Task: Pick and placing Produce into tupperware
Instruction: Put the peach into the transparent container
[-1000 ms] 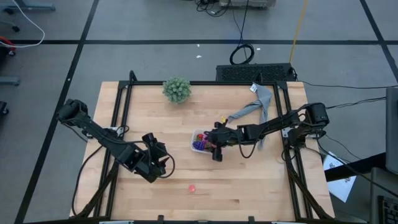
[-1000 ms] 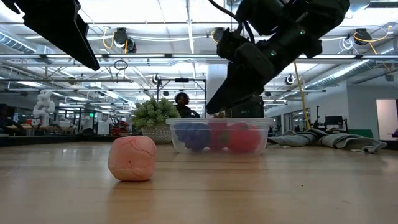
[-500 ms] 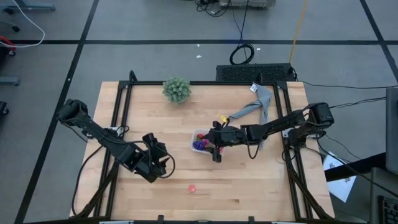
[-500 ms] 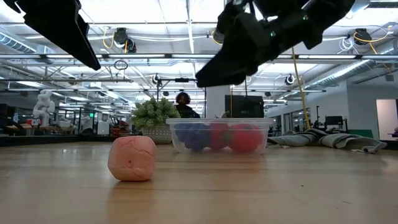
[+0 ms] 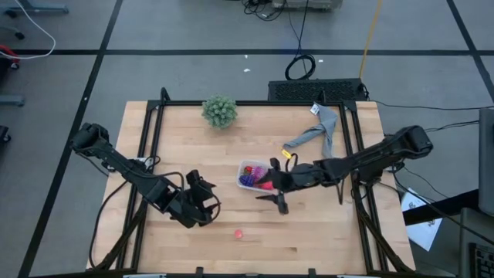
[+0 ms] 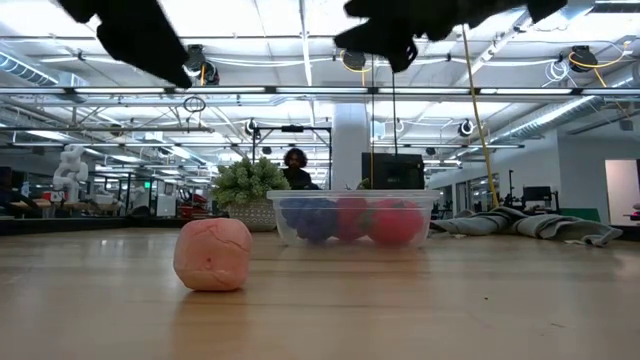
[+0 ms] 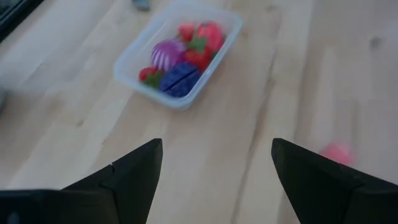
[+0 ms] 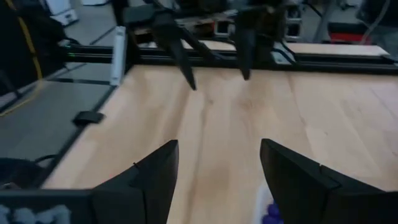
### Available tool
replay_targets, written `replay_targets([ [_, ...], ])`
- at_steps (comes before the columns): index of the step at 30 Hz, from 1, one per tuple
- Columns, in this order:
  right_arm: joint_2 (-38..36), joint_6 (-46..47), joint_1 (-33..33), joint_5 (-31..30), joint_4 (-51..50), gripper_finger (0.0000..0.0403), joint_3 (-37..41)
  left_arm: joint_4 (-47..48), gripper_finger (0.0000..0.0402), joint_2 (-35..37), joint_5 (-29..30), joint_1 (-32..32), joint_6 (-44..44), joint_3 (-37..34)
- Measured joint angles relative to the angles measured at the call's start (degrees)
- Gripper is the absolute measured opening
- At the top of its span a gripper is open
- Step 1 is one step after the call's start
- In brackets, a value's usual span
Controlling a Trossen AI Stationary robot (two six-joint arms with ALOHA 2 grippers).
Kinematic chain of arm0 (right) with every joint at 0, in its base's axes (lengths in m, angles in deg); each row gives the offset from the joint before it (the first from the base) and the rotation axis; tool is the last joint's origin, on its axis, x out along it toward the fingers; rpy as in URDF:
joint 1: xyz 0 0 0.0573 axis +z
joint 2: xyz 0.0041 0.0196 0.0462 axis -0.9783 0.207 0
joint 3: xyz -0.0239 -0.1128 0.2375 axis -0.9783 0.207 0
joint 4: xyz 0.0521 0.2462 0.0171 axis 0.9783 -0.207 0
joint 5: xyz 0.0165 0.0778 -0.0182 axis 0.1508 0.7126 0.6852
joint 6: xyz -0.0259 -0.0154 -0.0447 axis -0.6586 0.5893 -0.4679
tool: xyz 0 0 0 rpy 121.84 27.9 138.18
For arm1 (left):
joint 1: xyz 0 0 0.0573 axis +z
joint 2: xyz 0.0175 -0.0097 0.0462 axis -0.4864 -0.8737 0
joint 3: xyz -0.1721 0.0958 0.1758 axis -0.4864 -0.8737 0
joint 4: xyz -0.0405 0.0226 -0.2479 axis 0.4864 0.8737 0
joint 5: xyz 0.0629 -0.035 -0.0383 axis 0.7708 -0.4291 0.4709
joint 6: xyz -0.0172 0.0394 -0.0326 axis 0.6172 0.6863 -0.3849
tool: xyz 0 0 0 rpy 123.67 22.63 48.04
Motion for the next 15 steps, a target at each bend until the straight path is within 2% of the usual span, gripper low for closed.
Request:
replay_targets([
  [7,-1.8,0.0,3.6,-0.6,-2.1,0.0219,0.0,-9.6,0.0308,-1.6,0.0,-0.8,-1.7,0.0],
  [15,-1.7,-1.2,5.7,-0.6,-5.6,0.0219,0.0,-19.3,0.0308,-11.1,-0.3,-3.3,-1.6,0.0],
])
